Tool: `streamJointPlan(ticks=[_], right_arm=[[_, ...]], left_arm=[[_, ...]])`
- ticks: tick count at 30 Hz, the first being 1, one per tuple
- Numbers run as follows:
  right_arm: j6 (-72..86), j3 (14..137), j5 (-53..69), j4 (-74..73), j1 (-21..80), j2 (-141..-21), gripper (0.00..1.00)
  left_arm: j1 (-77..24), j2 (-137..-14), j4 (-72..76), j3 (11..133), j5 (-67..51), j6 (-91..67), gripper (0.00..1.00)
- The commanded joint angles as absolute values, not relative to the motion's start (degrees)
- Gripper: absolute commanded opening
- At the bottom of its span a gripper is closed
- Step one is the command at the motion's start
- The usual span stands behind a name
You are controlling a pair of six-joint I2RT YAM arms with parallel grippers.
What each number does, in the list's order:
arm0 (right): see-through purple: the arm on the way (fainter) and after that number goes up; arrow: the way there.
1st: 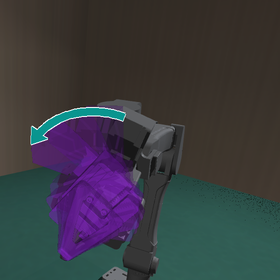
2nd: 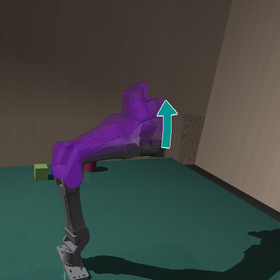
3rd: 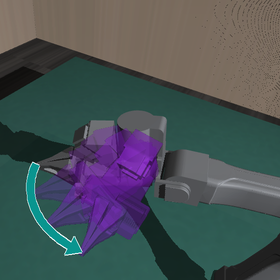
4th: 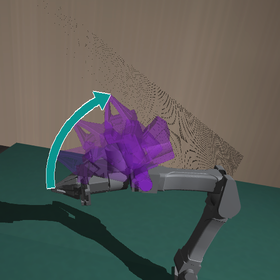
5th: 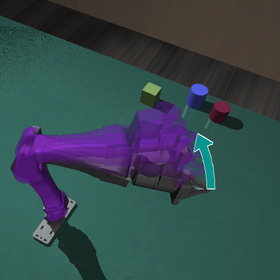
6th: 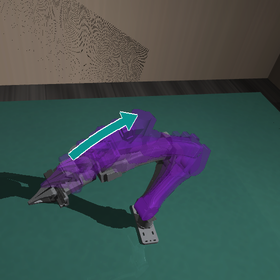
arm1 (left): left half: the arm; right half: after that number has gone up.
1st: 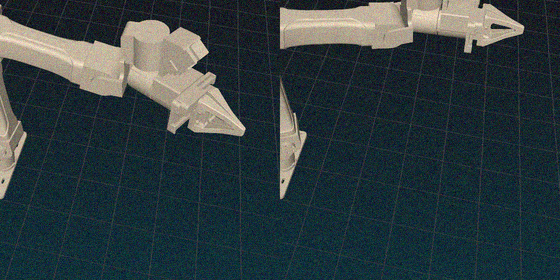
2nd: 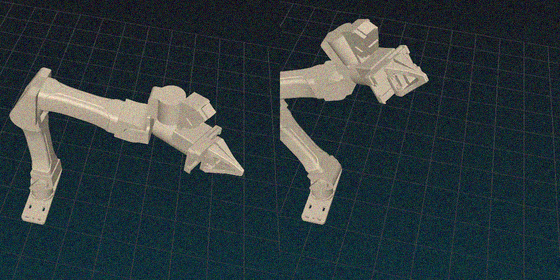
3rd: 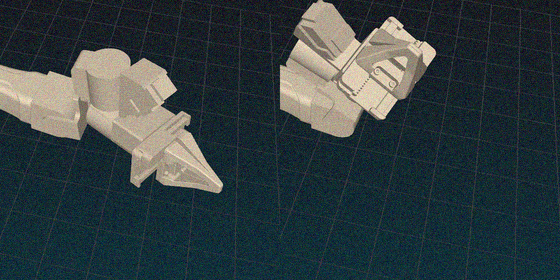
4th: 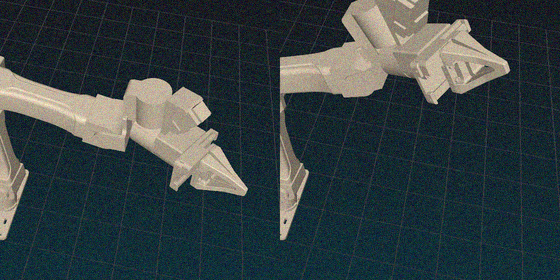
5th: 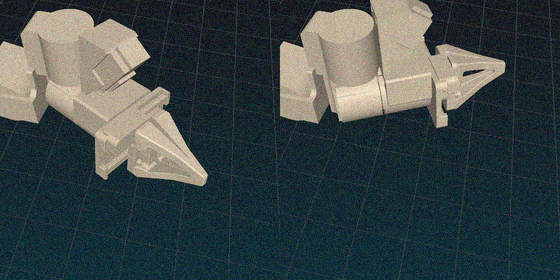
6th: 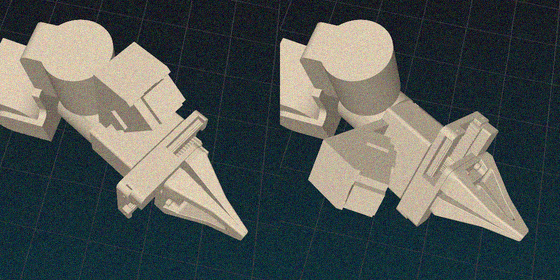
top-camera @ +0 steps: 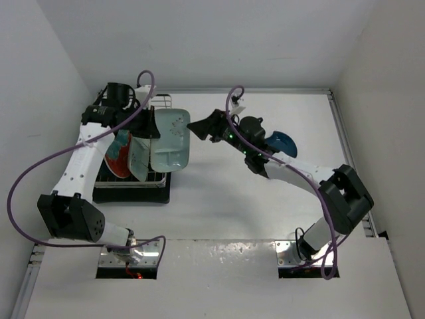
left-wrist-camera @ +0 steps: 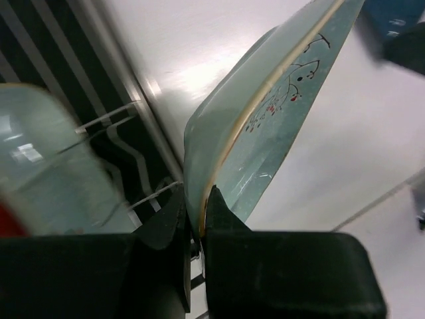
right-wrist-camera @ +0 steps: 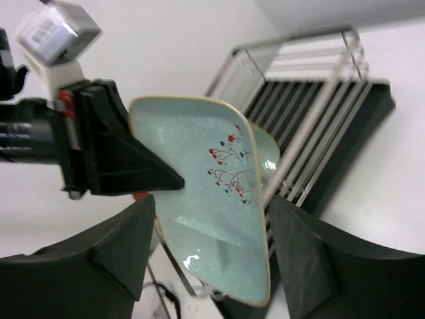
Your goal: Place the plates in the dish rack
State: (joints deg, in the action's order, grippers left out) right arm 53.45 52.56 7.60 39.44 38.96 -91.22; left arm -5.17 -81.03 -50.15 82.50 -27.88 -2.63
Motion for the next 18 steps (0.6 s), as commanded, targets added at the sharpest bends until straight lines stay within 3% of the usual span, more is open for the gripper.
streamJointPlan(ticks=[1,5,9,18], right_arm=[[49.0,59.7,4.5,34.1,40.5,-88.0,0.7],[43.5,59.7,0.1,27.3,42.4,-85.5,0.77],[42.4,57.6,-2.8,25.9,42.8,-83.0,0.77],[41.0,55.5,-3.8,22.2,43.3,-81.1,0.77]], left_arm=[[-4.0,-79.4,-53.4,93.1,-15.6,0.0,0.0],[-3.4,-80.7,-62.2,102.5,-8.9,3.2,0.0],[-2.9,-82.3,-67.3,108.1,-3.9,5.4,0.0],[-2.9,-87.7,-69.7,106.9,5.7,2.9,0.0]])
